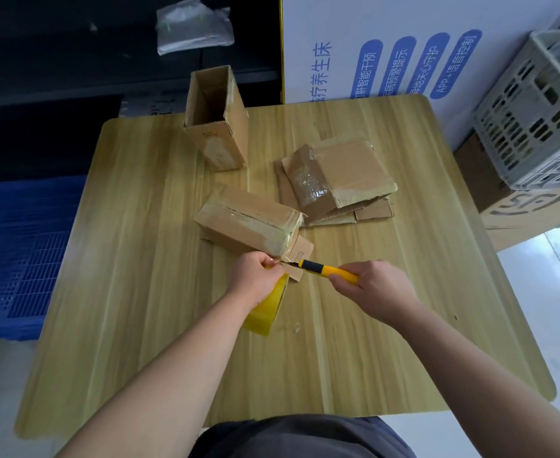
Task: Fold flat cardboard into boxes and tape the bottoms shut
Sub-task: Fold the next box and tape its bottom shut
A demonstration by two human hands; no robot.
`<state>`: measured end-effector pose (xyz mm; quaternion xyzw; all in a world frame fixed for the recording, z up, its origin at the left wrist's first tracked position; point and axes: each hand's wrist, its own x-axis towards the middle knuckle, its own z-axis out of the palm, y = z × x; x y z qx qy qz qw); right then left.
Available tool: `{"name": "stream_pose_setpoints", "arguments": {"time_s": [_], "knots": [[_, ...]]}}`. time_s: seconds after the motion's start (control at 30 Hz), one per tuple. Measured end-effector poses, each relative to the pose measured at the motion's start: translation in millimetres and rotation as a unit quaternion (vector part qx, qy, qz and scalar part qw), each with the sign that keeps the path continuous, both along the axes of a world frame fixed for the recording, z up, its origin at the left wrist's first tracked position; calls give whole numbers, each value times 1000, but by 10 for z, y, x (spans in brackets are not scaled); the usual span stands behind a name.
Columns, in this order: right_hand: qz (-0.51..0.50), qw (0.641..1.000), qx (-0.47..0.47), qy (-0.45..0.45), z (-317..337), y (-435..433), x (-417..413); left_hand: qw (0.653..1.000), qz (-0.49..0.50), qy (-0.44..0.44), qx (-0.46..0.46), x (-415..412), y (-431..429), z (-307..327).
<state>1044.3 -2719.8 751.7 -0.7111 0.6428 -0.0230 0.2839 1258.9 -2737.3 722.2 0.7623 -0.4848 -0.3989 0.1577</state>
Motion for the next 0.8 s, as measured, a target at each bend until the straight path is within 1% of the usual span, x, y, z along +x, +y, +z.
{"name": "stream_pose_setpoints", "arguments": {"time_s": [0.07, 0.13, 0.17, 0.2, 0.23, 0.37, 0.5, 0.53, 0.57, 0.6, 0.67, 0.7, 0.73, 0.8], "knots": [[20, 999, -6, 33, -21, -57, 37, 1000, -1, -2, 5, 5, 34, -15], [64, 991, -8, 118, -102, -92, 20, 1000, 6, 1, -3, 14, 64, -26], [84, 983, 1, 164, -157, -91, -33, 1000, 12, 4, -10, 14, 61, -16], [87, 978, 18, 190, -228, -65, -110, 1000, 14, 9, -12, 21, 54, 1], [77, 977, 34, 194, -322, -32, -193, 1000, 13, 12, -12, 33, 39, 11], [8, 990, 32, 134, -691, 100, -316, 1000, 1, 2, -12, 79, 24, -43], [-50, 990, 69, 115, -950, 113, -277, 1000, -1, -3, -11, 77, 59, -71], [-69, 990, 75, 94, -971, 90, -265, 1000, -1, -6, -13, 77, 59, -80], [-88, 992, 67, 53, -968, 52, -234, 1000, 2, -9, -15, 75, 58, -87], [-98, 995, 36, -5, -936, -4, -177, 1000, 7, -12, -14, 73, 53, -95], [-58, 989, -73, -118, -781, -171, 21, 1000, 16, -13, -8, 70, 45, -108], [-19, 980, -124, -154, -687, -276, 144, 1000, 20, -12, -4, 67, 41, -114], [19, 972, -157, -174, -607, -376, 269, 1000, 23, -9, 0, 63, 40, -115], [80, 964, -181, -179, -481, -540, 494, 999, 32, -5, 5, 56, 35, -125]]}}
